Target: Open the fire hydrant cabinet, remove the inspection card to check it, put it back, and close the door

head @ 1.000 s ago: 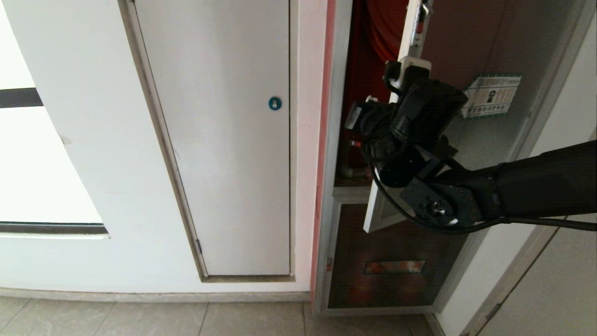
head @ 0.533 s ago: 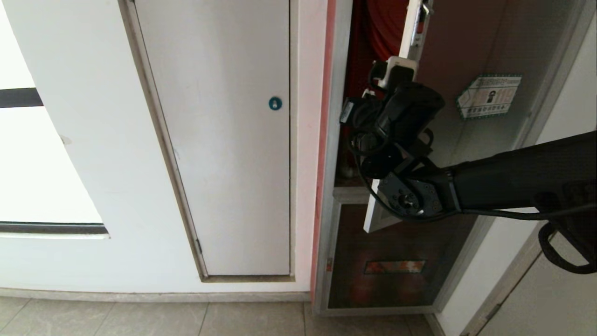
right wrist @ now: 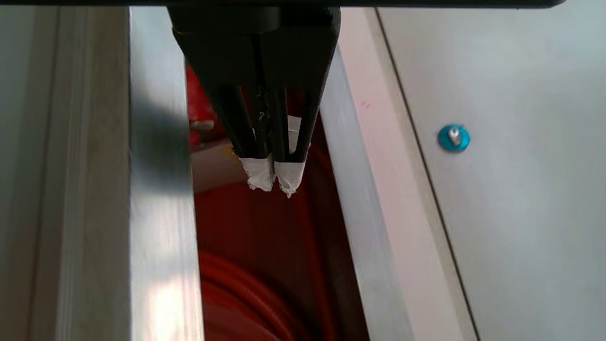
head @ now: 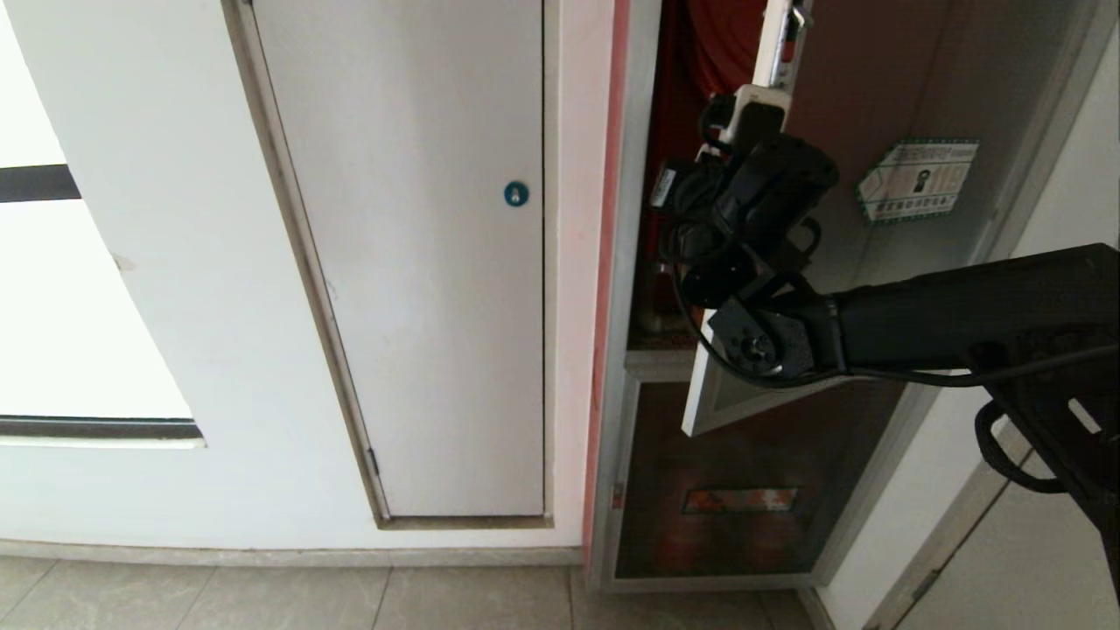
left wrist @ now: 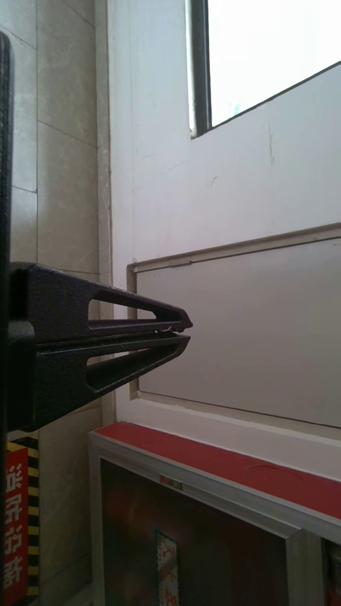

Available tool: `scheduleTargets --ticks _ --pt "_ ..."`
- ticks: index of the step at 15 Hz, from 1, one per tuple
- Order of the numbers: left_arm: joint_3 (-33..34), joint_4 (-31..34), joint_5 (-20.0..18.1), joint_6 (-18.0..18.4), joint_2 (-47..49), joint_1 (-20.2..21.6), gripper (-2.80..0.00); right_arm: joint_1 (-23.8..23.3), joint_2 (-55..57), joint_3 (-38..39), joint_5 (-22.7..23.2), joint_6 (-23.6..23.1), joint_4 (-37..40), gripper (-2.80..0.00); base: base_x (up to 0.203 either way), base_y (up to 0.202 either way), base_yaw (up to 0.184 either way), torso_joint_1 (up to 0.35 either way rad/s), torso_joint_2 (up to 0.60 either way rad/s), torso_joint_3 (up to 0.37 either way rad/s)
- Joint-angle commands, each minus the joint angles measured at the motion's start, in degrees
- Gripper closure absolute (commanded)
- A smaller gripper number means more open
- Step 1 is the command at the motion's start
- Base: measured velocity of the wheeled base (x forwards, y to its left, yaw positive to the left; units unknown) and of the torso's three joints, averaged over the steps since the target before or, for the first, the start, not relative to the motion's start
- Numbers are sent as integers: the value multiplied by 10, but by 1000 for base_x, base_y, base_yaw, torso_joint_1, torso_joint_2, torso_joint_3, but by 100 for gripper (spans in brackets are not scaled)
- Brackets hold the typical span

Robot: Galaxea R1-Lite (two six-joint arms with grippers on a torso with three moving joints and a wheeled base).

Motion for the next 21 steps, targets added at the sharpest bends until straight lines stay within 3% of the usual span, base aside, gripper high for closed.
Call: scheduleTargets --ticks 1,17,21 --pt "1 0 0 0 0 0 0 -2 13 -22 -2 -4 3 0 0 0 0 0 0 0" --pt "2 0 0 0 0 0 0 -17 -31 -16 -20 -4 61 0 0 0 0 0 0 0" --pt "2 0 0 0 0 0 0 -16 -73 39 -24 -2 68 0 0 0 0 0 0 0"
